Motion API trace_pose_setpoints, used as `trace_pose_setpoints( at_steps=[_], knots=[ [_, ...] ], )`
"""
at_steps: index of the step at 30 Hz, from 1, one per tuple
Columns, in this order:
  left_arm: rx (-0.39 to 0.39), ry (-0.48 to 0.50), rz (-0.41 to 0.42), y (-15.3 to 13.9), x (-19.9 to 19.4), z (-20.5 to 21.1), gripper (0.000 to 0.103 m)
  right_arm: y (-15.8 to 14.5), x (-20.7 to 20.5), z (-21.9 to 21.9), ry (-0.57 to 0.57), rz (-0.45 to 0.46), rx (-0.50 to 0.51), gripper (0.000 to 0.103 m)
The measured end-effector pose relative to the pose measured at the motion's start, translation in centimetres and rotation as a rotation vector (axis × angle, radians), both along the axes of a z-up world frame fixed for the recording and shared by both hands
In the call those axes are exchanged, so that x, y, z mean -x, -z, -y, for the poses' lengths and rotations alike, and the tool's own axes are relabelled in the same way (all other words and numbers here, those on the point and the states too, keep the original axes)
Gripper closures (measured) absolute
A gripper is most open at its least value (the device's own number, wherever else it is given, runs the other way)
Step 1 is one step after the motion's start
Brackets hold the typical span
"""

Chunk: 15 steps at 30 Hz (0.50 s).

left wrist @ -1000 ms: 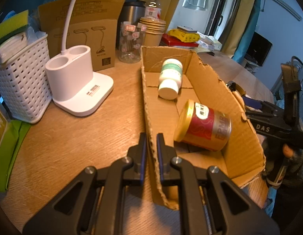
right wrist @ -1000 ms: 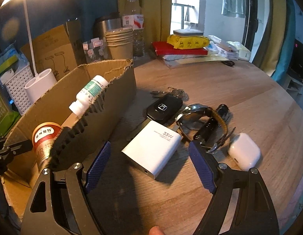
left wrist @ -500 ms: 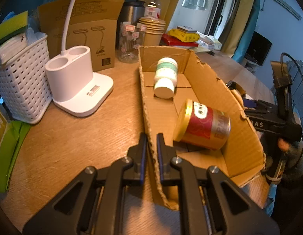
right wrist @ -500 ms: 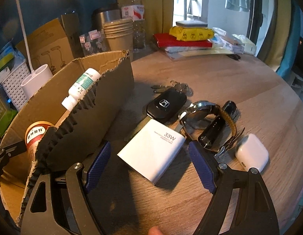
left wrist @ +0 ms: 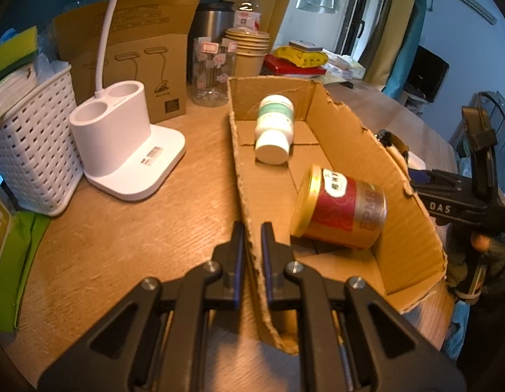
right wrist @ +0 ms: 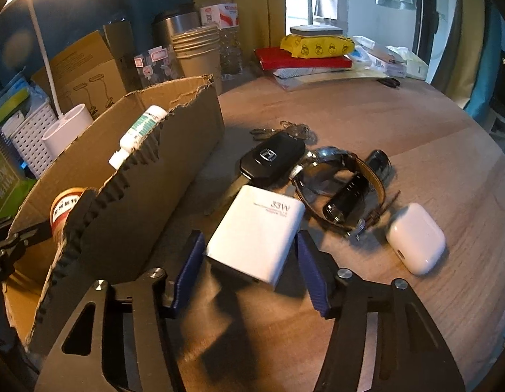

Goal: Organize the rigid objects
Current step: 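Close the right gripper on the white charger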

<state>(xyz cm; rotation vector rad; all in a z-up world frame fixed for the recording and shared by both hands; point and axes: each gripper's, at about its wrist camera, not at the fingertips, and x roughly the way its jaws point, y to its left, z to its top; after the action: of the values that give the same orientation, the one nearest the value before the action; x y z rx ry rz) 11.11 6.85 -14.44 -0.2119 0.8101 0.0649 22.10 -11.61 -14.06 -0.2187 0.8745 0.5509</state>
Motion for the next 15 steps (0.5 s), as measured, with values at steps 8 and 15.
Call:
trace_pose_setpoints(
  at_steps=[8,15],
  knots=[
    [0.0,0.001,0.0,0.0,0.0,0.1,0.093,0.2,-0.2,-0.9,0.011,0.012,0.031,0.035],
    [0.001,0.0,0.0,0.0,0.0,0.1,0.093,0.7,-1.4,-1.6,0.032,0.003,0.059,0.036]
  ],
)
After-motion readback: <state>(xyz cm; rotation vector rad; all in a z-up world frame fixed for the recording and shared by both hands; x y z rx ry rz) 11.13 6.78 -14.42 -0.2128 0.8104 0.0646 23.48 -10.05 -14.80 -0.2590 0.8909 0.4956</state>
